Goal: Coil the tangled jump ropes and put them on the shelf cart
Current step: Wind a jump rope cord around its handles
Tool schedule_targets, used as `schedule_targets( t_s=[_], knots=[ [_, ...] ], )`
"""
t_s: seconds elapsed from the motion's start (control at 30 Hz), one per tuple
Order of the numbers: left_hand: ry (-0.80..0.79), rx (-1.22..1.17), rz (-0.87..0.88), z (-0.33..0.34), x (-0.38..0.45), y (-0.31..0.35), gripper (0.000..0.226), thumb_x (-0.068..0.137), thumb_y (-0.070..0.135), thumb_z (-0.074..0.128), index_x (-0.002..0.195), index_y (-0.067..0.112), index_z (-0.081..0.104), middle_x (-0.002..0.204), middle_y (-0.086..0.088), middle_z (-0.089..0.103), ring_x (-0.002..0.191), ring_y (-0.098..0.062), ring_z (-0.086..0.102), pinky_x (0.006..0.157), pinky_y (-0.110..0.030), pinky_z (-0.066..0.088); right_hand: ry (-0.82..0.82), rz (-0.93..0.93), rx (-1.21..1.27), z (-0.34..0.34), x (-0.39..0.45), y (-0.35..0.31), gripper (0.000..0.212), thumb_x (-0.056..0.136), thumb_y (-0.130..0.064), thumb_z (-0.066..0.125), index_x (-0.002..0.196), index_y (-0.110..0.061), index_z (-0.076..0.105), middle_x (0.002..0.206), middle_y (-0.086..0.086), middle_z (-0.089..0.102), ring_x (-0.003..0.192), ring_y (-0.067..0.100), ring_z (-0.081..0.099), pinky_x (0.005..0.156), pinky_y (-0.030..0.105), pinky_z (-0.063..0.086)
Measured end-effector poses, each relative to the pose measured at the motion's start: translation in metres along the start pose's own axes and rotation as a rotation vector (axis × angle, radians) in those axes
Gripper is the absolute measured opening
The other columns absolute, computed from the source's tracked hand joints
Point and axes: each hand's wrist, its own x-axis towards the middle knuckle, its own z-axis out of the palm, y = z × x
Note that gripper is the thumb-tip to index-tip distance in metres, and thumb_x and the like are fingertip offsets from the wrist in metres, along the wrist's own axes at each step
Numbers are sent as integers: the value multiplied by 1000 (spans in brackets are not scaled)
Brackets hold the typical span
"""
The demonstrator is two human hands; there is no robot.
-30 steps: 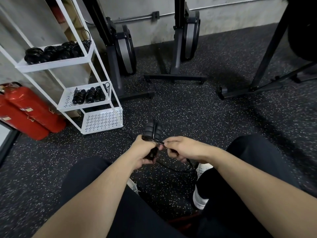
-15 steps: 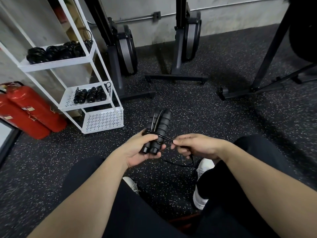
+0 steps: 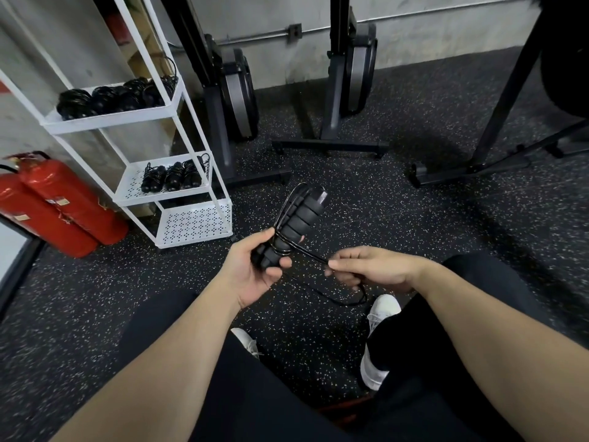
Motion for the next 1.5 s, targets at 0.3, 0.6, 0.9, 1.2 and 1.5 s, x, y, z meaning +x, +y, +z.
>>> schedule_targets(
  t_s=[0.3,0.6,0.9,1.2,1.5],
  knots=[
    [-43,338,-216,4,-5,-6,44,78,24,65,119,21,48,90,-15,67,49,-20,59,31,-17,36,293,145,-449,-2,10,9,25,84,-47,79,77,-24,71,64,-13,65,62,3,60,66,19,46],
    [-331,830,-389,9,-5,-14,15,104,13,56,109,21,45,89,-10,73,65,-23,70,40,-21,43,285,196,-306,1,9,4,17,82,-27,82,77,-14,74,73,0,69,65,11,58,63,23,47],
    [-221,1084,-318,7,4,-21,83,95,13,73,157,43,27,130,-14,62,82,-30,76,63,-40,64,306,150,-196,11,9,-6,15,90,-37,76,86,-23,80,60,-4,55,54,11,44,51,23,35],
    [55,947,-89,5,17,-37,52,96,11,71,138,37,56,127,-2,60,103,-28,70,72,-48,65,360,134,-146,28,14,-12,18,105,-34,52,121,-25,50,74,-2,55,52,9,45,46,23,40],
    [227,434,47,5,23,-29,57,98,6,67,141,43,58,124,2,60,109,-31,67,77,-51,64,207,244,-149,26,10,-10,59,108,-55,27,100,-13,68,50,-3,41,48,14,48,62,30,44]
  ],
)
